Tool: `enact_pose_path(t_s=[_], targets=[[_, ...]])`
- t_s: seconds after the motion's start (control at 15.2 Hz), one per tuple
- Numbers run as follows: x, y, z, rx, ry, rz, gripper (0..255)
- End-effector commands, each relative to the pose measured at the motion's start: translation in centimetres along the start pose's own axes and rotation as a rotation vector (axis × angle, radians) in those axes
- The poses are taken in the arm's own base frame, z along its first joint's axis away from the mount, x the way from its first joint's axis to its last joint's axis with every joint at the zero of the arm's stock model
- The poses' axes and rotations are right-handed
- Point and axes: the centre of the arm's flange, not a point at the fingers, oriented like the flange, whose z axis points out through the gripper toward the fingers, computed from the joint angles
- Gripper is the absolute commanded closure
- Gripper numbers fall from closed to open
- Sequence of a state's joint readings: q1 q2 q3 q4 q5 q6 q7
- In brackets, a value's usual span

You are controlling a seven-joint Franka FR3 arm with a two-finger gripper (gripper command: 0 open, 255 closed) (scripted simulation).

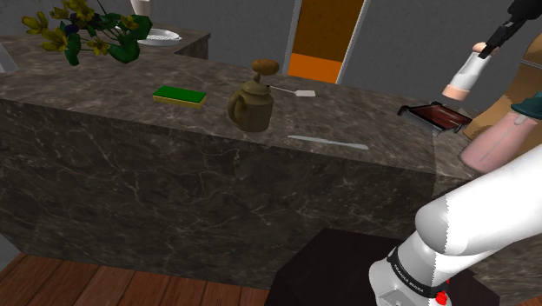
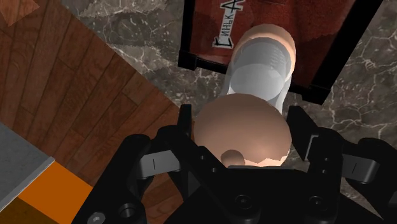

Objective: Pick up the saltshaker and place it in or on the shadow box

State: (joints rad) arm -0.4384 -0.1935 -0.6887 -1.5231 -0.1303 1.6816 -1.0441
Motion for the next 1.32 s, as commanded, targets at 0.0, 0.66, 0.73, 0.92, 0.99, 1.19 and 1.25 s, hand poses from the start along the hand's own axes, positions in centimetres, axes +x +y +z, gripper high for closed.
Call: enact_pose_path(t_s=[0.0, 0.66, 0.73, 0.92, 0.99, 1.19, 1.25], targets=[[-0.2, -0.2, 1.0, -0.001, 0.001, 0.000, 255], [-0.8, -1.4, 5.4, -0.001, 0.001, 0.000, 255], [-0.8, -1.4, 5.4, -0.001, 0.001, 0.000, 255], [-0.8, -1.4, 5.4, -0.001, 0.001, 0.000, 255], [-0.8, -1.4, 5.4, -0.001, 0.001, 0.000, 255], [-0.8, -1.4, 5.4, -0.001, 0.001, 0.000, 0], [-0.8, -1.4, 5.4, -0.001, 0.001, 0.000, 0]])
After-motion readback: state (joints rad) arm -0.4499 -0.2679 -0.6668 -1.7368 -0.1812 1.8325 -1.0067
